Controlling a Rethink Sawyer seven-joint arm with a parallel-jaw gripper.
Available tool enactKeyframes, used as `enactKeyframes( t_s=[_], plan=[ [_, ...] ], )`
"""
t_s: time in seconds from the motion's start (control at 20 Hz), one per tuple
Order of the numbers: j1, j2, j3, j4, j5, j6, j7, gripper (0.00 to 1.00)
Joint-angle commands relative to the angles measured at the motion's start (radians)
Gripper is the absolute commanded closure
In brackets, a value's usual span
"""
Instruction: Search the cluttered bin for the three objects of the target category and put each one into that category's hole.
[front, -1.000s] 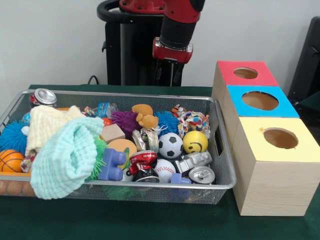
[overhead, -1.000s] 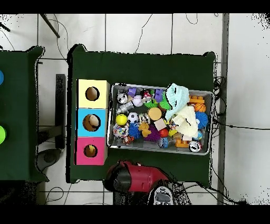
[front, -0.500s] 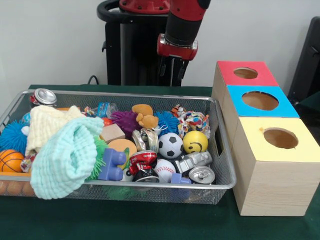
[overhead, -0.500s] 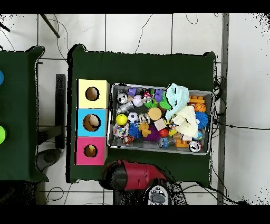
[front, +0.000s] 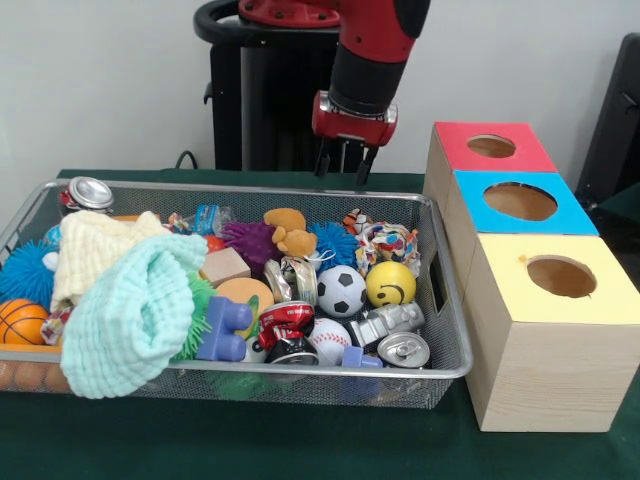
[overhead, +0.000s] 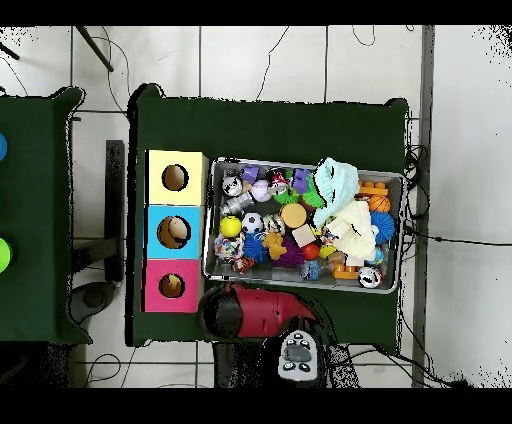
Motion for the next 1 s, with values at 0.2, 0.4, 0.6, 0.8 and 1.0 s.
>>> enactKeyframes(
  t_s=[0.2,0.4,0.6,0.8,1.0],
  plan=[
    [-0.048,0.122,0.135,-0.241,0.024,0.048,0.062,0.0],
    [-0.05,0.145,0.142,-0.27,0.018,0.049,0.062,0.0],
    [-0.048,0.158,0.141,-0.27,0.015,0.023,0.074,0.0],
    [-0.045,0.163,0.138,-0.264,0.012,-0.001,0.084,0.0],
    [-0.036,0.159,0.131,-0.264,0.013,0.006,0.089,0.0]
  ],
)
